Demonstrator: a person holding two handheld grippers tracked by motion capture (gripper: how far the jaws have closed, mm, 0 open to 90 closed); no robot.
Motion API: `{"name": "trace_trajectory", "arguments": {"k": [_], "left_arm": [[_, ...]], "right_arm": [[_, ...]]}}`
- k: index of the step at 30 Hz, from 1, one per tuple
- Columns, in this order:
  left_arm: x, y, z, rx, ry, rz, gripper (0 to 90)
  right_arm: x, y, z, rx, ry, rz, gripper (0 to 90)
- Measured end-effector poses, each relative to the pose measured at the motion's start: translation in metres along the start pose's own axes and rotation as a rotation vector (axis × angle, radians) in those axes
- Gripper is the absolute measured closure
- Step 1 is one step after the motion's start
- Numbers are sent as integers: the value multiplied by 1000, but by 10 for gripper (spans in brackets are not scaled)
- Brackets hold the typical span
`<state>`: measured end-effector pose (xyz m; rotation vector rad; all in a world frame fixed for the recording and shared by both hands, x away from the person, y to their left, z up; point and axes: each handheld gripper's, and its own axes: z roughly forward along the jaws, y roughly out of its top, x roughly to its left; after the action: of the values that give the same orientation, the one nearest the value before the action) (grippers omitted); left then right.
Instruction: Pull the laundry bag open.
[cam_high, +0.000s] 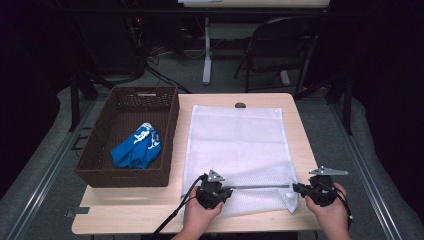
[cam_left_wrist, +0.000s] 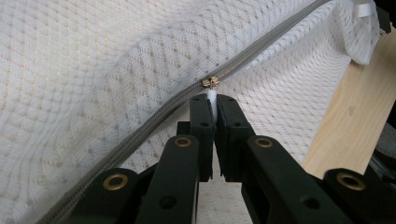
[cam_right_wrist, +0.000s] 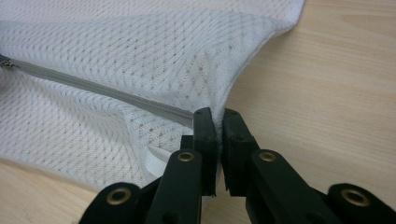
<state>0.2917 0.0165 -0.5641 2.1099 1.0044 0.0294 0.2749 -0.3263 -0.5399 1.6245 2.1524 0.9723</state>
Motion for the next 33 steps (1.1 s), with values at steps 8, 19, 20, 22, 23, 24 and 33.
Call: {"name": "trace_trajectory", "arguments": {"k": [8, 19, 20, 22, 23, 24, 33], "left_arm": [[0, 0, -10, 3, -1, 7, 864], [11, -6, -15, 13, 71, -41, 865], [13, -7, -18, 13, 71, -44, 865], [13, -8, -21, 11, 73, -51, 865], [13, -8, -21, 11, 73, -51, 865], [13, -8, -22, 16, 81, -45, 865], [22, -15, -35, 18, 99, -54, 865]], "right_arm": [[4, 1, 1, 7, 8, -14, 858], [1, 0, -1, 8, -11, -6, 861], [1, 0, 0, 7, -12, -8, 861], [2, 1, 0, 6, -4, -7, 860], [2, 1, 0, 6, -4, -7, 860], [3, 1, 0, 7, -1, -10, 860], [5, 1, 1, 11, 10, -6, 860]]}}
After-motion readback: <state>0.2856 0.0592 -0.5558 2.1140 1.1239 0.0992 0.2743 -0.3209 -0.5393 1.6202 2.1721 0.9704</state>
